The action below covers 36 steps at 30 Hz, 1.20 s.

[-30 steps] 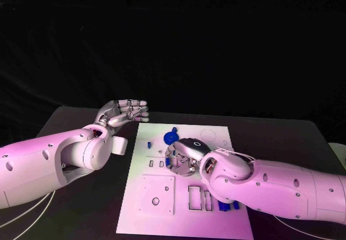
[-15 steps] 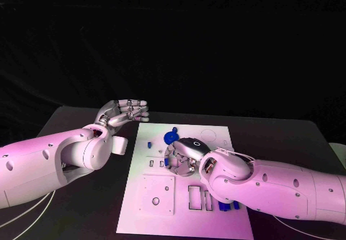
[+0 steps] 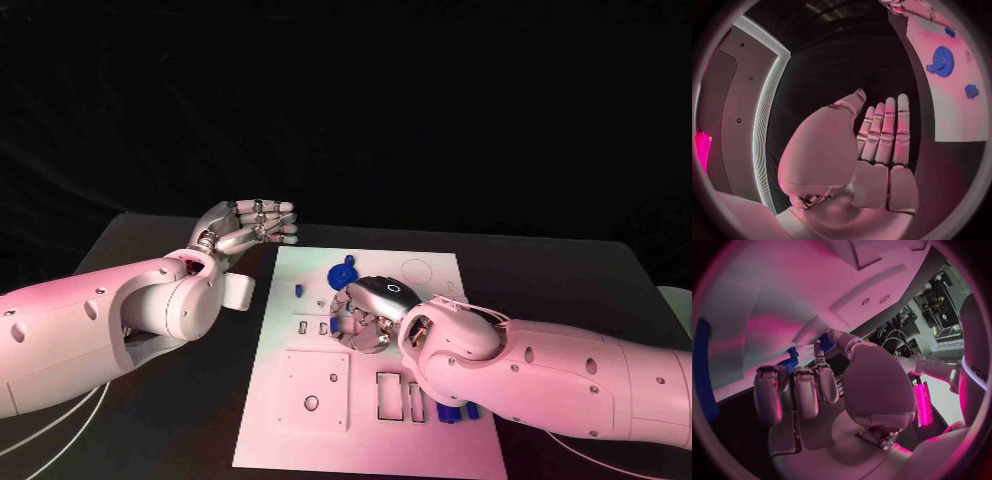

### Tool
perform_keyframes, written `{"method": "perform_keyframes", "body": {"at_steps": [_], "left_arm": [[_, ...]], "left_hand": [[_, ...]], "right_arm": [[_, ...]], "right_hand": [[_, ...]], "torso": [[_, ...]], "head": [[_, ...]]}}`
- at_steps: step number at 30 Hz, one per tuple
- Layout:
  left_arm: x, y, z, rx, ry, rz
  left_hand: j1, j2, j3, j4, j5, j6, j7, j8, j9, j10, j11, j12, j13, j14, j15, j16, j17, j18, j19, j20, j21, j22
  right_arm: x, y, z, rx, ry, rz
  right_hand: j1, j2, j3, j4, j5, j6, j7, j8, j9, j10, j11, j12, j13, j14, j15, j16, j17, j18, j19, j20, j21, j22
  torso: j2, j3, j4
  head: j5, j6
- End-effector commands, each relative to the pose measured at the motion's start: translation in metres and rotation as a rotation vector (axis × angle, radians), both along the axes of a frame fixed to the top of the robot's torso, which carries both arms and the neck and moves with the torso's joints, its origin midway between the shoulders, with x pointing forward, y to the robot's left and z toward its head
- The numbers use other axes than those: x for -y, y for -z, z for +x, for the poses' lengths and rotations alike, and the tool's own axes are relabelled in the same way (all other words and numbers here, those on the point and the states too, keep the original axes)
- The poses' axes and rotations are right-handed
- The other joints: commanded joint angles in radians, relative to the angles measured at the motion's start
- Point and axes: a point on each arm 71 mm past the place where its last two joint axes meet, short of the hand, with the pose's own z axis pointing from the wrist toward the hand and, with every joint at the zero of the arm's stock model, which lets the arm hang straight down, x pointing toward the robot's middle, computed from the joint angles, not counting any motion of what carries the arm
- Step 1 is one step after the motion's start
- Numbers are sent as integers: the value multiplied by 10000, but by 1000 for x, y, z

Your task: Assemble the parts on the task board

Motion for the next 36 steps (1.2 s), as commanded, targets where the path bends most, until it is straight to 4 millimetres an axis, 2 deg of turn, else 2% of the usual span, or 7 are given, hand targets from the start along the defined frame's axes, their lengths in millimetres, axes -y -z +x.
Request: {"method": "perform_keyframes", "body": {"at_steps": [1, 18, 29, 36], "left_arm": [[2, -1, -1, 76, 146, -49], [2, -1, 0, 47, 157, -42], [2, -1, 0, 32, 184, -47], [1, -1, 0, 26, 188, -47]], "left_hand": [[-78, -8, 49, 17, -25, 42, 5, -17, 8, 67, 16, -25, -11, -16, 7, 22, 16, 82, -78, -16, 44, 9], [-72, -9, 71, 7, -25, 36, 0, -23, 8, 59, 16, -36, -12, -27, 9, 19, 20, 81, -96, -15, 61, 19], [-77, -16, 81, 4, -25, 35, 2, -25, 7, 56, 18, -42, -13, -45, 14, 11, 21, 77, -114, -12, 69, 23], [-77, -16, 81, 4, -25, 35, 2, -25, 7, 56, 18, -42, -13, -45, 14, 11, 21, 77, -114, -12, 69, 23]], "right_arm": [[-1, 2, -1, -52, -82, -233], [-3, 1, -2, 39, -141, -220], [-4, 0, -2, 90, -167, -155], [-5, -1, -3, 131, -200, -90]], "right_hand": [[37, 51, 8, 14, 48, 74, 28, 34, 8, 83, -18, 30, 1180, 967, -27, 29, 2287, -76, 490, 0, 43, 1987], [-24, -72, -64, 16, -59, -104, 73, -45, -29, -64, 6, -136, 1011, 951, -26, 9, 2216, -51, 424, -20, -49, 1913], [-128, -264, -228, 66, -115, -692, 282, -368, -178, -375, 184, -461, 688, 925, 114, -26, 2107, -9, 307, 77, -216, 1784], [-150, -340, -357, 94, -128, -908, 351, -481, -228, -508, 254, -580, 569, 911, 178, -43, 2052, 9, 261, 138, -284, 1735]], "torso": [[-2, 0, 0], [1, 9, 3], [2, 13, -3], [1, 9, -3]], "head": [[-3, 6], [-26, 26], [-20, 25], [-42, 14]]}}
